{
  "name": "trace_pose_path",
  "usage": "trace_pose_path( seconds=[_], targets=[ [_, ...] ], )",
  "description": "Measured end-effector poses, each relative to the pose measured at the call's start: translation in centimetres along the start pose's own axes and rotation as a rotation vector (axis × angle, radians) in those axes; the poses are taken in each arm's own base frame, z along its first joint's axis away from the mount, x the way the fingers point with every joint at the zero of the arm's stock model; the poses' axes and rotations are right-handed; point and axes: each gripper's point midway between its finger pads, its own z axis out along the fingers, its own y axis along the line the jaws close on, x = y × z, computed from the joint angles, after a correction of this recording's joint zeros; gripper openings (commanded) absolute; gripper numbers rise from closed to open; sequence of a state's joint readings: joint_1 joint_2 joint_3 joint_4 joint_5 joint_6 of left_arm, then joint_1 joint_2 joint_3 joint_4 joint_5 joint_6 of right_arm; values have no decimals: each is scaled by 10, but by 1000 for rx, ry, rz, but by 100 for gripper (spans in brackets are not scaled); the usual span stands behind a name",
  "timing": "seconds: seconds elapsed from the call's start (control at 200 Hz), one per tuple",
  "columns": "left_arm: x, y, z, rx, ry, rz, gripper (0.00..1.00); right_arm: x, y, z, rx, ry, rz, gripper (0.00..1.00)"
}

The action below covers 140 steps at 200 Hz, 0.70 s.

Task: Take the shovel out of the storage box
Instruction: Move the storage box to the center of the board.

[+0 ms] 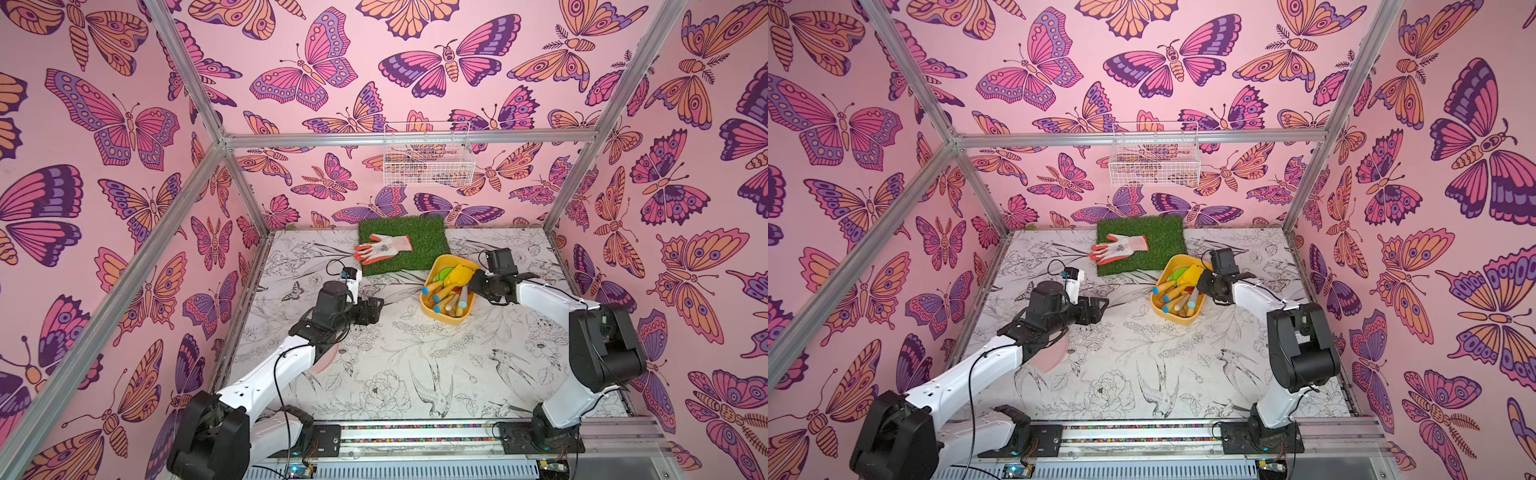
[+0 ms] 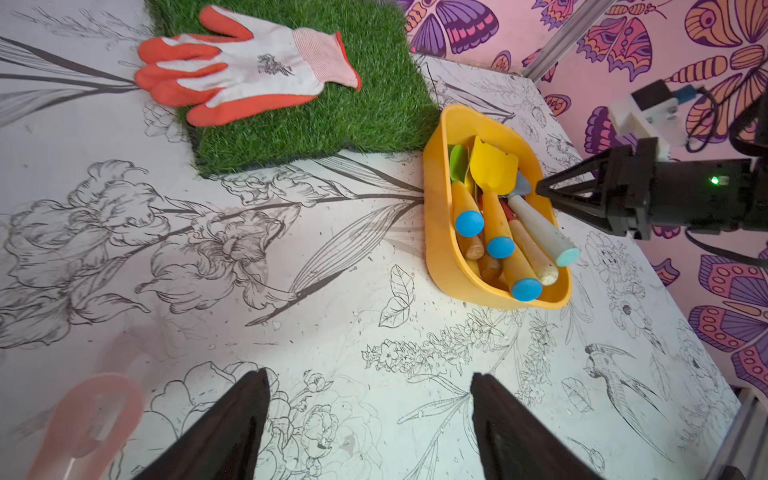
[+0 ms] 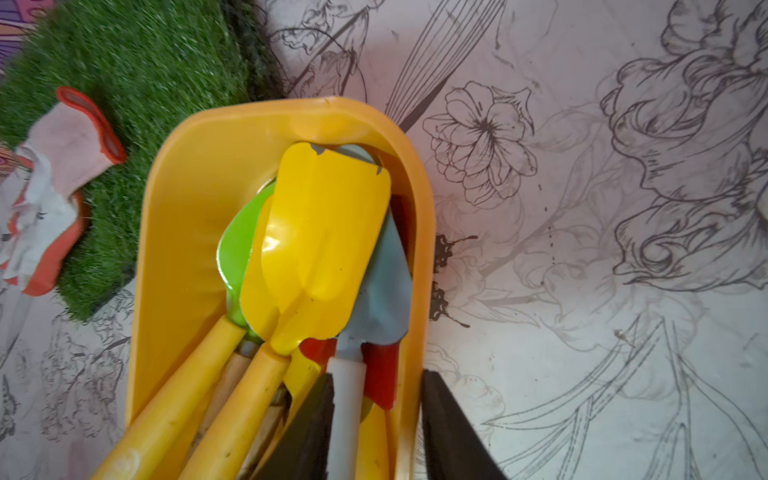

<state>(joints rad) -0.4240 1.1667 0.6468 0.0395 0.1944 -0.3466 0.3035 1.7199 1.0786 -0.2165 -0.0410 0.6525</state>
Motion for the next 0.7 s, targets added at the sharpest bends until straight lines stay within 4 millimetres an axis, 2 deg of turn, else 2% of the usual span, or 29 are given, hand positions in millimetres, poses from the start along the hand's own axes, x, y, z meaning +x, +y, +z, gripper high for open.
trace_pose_path(
  seconds=[0.1, 0.2, 0.28, 0.526, 0.701],
  targets=[
    [11, 2, 1, 0, 11, 15, 80, 4, -2, 8, 29, 18, -1, 32],
    [18, 5, -2, -8, 2, 24, 79, 7, -5, 11, 52, 28, -4, 18],
    [23, 9, -4, -17, 1, 25, 79, 9, -9, 12, 71, 31, 2, 15],
    [21, 10, -2, -20, -12, 24, 80, 12, -9, 10, 95, 27, -1, 0],
    [27, 13, 3, -30, 12, 16, 80, 26, -3, 6, 91, 47, -43, 0]
  ],
)
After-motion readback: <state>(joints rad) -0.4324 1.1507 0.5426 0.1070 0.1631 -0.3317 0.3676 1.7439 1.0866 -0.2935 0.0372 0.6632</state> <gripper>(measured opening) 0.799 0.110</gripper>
